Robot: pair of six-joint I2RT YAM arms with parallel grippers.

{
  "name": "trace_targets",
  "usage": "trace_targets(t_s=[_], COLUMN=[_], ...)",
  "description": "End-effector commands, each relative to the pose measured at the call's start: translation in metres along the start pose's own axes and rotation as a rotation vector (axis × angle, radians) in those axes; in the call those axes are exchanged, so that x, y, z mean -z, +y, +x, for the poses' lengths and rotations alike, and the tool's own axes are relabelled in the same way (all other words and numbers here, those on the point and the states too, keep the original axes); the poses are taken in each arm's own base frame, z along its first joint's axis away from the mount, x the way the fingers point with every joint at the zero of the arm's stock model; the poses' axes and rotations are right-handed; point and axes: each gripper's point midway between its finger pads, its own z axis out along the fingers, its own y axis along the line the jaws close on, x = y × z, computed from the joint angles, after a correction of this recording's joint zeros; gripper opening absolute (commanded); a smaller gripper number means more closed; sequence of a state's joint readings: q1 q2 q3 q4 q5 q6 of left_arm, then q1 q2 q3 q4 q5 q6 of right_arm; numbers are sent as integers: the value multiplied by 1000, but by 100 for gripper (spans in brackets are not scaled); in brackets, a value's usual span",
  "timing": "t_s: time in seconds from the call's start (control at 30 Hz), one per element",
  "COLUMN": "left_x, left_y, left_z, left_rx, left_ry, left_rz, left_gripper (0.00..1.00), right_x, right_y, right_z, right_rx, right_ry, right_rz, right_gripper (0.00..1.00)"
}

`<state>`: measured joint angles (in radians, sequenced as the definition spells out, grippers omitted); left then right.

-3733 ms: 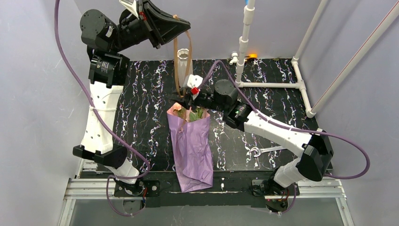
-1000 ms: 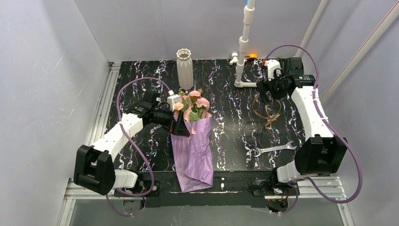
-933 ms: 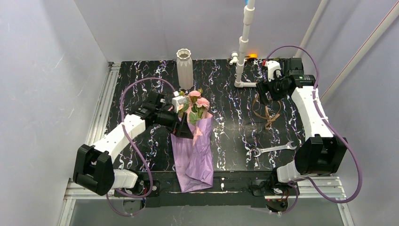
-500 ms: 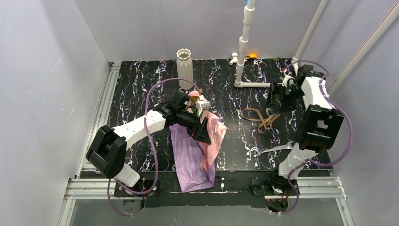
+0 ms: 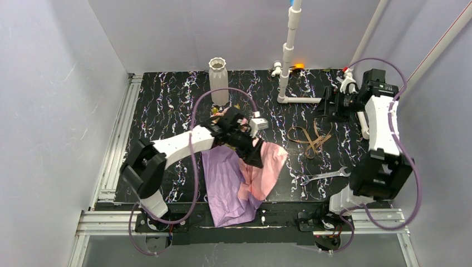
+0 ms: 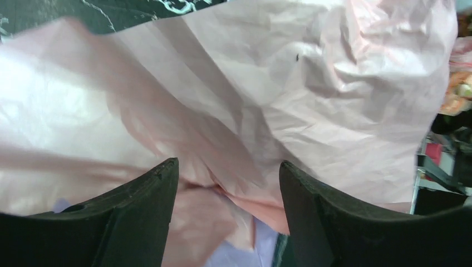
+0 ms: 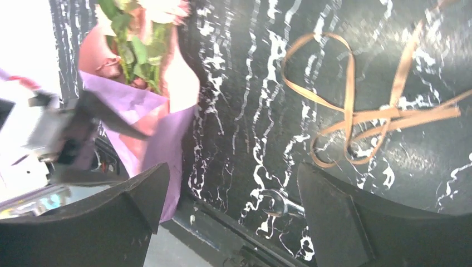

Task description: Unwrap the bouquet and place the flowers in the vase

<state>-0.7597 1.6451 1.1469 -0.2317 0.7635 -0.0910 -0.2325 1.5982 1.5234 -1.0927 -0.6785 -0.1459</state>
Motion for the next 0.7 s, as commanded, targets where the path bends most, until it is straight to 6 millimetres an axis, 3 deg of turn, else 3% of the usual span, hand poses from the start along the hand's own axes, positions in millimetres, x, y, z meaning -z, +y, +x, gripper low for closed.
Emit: trace_targets(t_s=[0.0,0.07,0.17,0.3,0.37,0.47,0.53,0.6,0.67], left_x=[-39,-49,-43,-3,28,56,71,76,72], left_y=[26,34,30,0,-17,-15,-7,-1,13], left_z=[-15,-19,-27,-38,-45,-32,-25,-11,11], left_rx=[-69,-65,-109,-177,-185,-255,-313,-347,-182], left_ry=[35,49,51,-51,-114,-62,2,129,170], left_rz=[-141,-158,-157,-125,-130,-191,-223,-218,-326], left_gripper=[64,63,62,68,76,90,92,85,87], right_x=[11,1,-15,-43,-61,-88,-107,-125,-138], right_y=[57,59,52,65,74,75,67,55,50], right_z=[6,25,45,50,61,86,102,107,111], right_rx=[156,187,212,304,348,426,464,492,488], right_ry=[-60,-6,50,83,130,236,308,370,382], right_rz=[-55,-29,-8,-11,-15,10,27,47,65], right_gripper=[94,96,97,96,97,98,98,94,96])
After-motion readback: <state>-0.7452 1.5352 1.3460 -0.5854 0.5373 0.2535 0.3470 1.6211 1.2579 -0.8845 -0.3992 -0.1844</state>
